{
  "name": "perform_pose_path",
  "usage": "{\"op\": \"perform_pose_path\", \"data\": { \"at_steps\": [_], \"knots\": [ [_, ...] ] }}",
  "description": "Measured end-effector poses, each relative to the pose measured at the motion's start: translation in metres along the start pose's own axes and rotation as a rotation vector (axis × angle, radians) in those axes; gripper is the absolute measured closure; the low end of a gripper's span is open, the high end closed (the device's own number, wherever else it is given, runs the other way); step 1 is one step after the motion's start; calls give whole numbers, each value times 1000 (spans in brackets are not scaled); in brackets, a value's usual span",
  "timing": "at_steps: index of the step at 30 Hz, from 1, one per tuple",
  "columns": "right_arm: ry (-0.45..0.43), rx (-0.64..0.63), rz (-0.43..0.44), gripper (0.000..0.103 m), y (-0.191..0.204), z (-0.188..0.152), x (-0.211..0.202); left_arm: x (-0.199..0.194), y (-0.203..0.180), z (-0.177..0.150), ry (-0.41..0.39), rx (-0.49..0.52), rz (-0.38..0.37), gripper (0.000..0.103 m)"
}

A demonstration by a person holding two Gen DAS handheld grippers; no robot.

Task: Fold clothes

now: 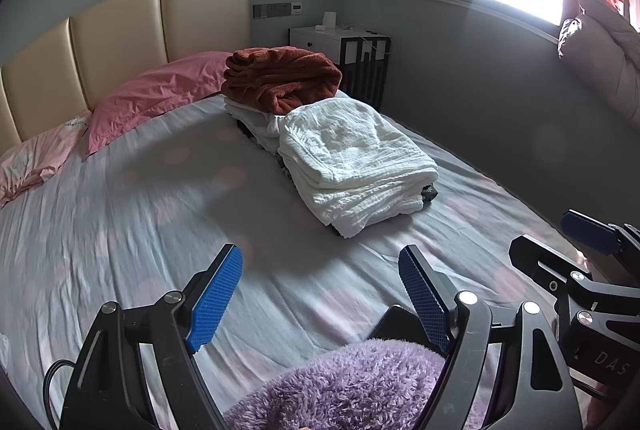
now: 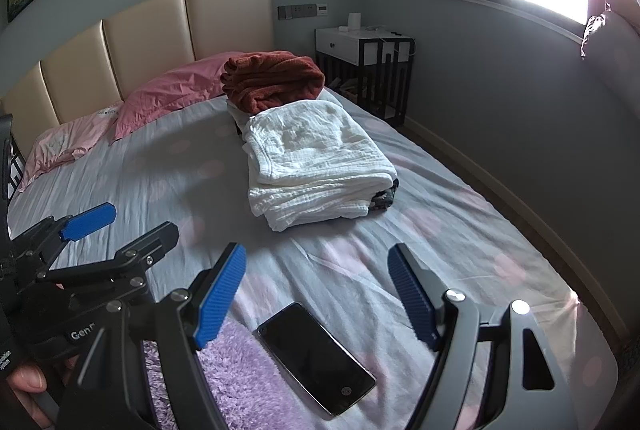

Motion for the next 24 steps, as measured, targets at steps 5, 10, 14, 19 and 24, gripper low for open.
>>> {"op": "perform_pose_path", "data": {
  "at_steps": [5, 10, 14, 19, 24],
  "knots": [
    [-5, 0, -1, 30, 0, 1, -1, -2, 0, 0, 0, 0, -1, 21],
    [-2, -3, 6, 30, 2, 0, -2, -2, -1, 0, 0, -1, -1, 21],
    [-5, -8, 6, 30, 4, 1, -3, -2, -1, 1, -1, -4, -3, 21],
    [-6, -13, 6, 30, 5, 2, -3, -4, 0, 1, -4, -5, -3, 21],
    [-7, -18, 5, 30, 7, 3, -4, -4, 0, 2, -3, -4, -5, 21]
  ]
}}
Point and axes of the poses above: each gripper's, at about its wrist camera, not at the fingertips, and x roughly the way its jaws point, y to its left, z to its top, the point moved 3 cm from there along x, roughly the way its jaws point, and after that the axes turned 2 degrees about y, right-handed, at the moved point
